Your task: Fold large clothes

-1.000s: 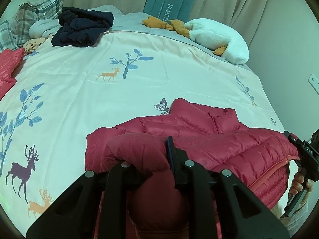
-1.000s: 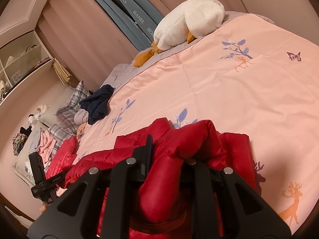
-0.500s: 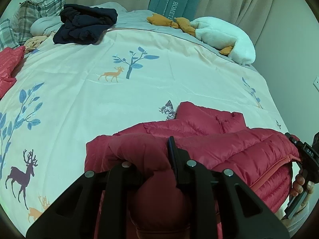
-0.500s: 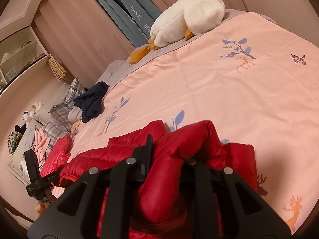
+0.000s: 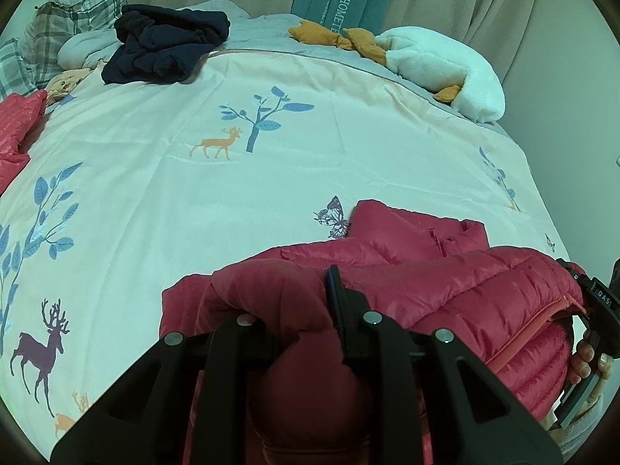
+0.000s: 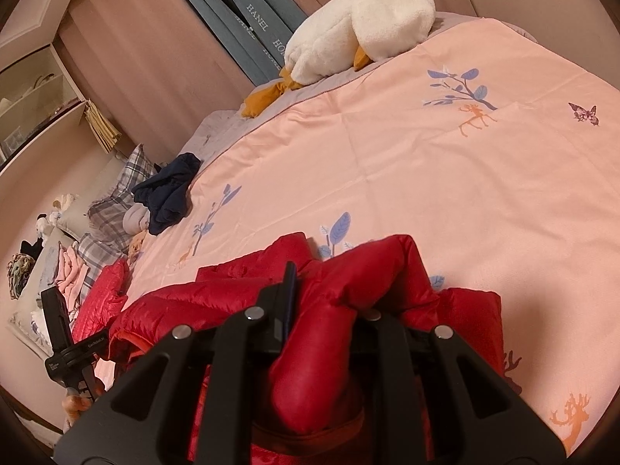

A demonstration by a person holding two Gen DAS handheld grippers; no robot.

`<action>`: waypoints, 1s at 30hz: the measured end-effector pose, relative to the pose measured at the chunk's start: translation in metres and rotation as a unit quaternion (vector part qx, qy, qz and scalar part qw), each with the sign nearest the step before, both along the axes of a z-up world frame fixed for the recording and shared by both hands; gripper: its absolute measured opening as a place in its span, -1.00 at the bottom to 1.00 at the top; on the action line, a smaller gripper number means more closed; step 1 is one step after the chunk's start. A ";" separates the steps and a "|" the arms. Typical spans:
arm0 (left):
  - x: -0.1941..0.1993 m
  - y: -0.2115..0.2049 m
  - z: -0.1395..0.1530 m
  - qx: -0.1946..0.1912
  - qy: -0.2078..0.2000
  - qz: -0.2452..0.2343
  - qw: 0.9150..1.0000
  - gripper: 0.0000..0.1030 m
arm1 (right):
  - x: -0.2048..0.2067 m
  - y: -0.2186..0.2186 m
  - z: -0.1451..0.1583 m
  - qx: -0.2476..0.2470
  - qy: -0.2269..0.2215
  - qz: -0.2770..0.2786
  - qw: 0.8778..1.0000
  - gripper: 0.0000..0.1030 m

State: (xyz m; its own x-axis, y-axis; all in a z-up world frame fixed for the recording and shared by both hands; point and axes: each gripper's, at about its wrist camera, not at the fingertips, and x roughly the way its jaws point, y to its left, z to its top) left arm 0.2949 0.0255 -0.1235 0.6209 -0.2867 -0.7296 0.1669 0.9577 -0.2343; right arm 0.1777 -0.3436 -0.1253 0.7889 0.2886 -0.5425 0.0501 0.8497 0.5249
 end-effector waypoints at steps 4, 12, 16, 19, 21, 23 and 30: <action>0.004 -0.002 -0.004 0.002 0.004 0.000 1.000 -0.56 | 0.005 -0.001 -0.006 0.002 0.009 -0.001 1.000 -0.66; 0.010 -0.003 -0.010 0.005 0.011 0.000 1.000 -0.56 | 0.011 0.001 -0.010 -0.004 0.020 0.001 1.000 -0.66; 0.012 -0.004 -0.012 0.006 0.014 0.001 1.000 -0.56 | 0.015 0.002 -0.012 -0.007 0.024 0.001 1.000 -0.66; 0.014 -0.004 -0.012 0.007 0.016 0.001 1.000 -0.56 | 0.018 0.002 -0.013 -0.008 0.030 0.002 1.000 -0.66; 0.015 -0.005 -0.013 0.007 0.017 0.001 1.000 -0.56 | 0.020 0.002 -0.014 -0.008 0.034 0.003 0.999 -0.66; 0.016 -0.005 -0.014 0.007 0.018 0.002 1.000 -0.56 | 0.022 0.002 -0.015 -0.008 0.037 0.002 0.999 -0.66; 0.021 -0.005 -0.017 0.006 0.027 0.003 1.000 -0.56 | 0.025 0.003 -0.016 -0.009 0.043 0.002 0.999 -0.66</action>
State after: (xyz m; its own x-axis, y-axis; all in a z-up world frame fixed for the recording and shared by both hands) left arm 0.3160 0.0201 -0.1405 0.5814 -0.2745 -0.7659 0.1493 0.9614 -0.2312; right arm 0.2027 -0.3406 -0.1416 0.7378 0.2814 -0.6135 0.0912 0.8590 0.5037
